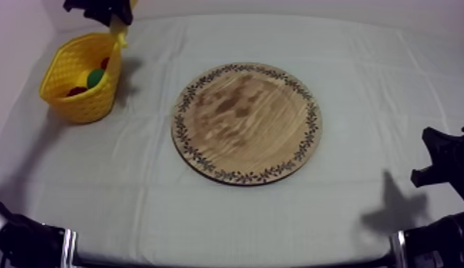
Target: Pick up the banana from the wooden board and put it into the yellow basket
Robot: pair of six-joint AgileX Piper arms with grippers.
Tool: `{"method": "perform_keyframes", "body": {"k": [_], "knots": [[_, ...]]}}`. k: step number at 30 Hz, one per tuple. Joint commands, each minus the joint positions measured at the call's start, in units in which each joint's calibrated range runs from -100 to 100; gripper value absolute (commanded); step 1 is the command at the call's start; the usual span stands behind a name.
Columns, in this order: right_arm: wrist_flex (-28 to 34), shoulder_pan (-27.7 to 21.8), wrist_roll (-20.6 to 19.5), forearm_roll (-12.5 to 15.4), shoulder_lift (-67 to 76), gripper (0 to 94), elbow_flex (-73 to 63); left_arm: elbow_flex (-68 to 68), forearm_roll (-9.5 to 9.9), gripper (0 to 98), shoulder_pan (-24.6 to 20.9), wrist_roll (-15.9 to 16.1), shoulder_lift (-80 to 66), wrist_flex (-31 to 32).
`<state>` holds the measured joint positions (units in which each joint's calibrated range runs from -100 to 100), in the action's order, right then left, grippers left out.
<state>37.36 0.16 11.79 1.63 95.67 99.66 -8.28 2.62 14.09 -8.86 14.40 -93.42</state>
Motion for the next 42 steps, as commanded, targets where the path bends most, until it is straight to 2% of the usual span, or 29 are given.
{"method": "perform_keyframes", "body": {"k": [1, 20, 31, 42], "knots": [[0.0, 0.0, 0.0, 0.0, 0.0, 0.3, 0.0, 0.4, -0.21, 31.5, -2.1, -0.2, -0.1, 0.0], [0.0, 0.0, 0.0, 0.0, 0.0, 0.3, 0.0, 4.6, -0.29, 33.1, -11.9, -1.1, -1.4, -2.3], [0.0, 0.0, 0.0, 0.0, 0.0, 0.3, 0.0, 4.7, -0.90, 30.1, -13.4, -1.8, 1.0, -2.8], [0.0, 0.0, 0.0, 0.0, 0.0, 0.3, 0.0, 6.2, -2.26, 32.5, -14.9, -0.5, 9.8, 1.6]]}}
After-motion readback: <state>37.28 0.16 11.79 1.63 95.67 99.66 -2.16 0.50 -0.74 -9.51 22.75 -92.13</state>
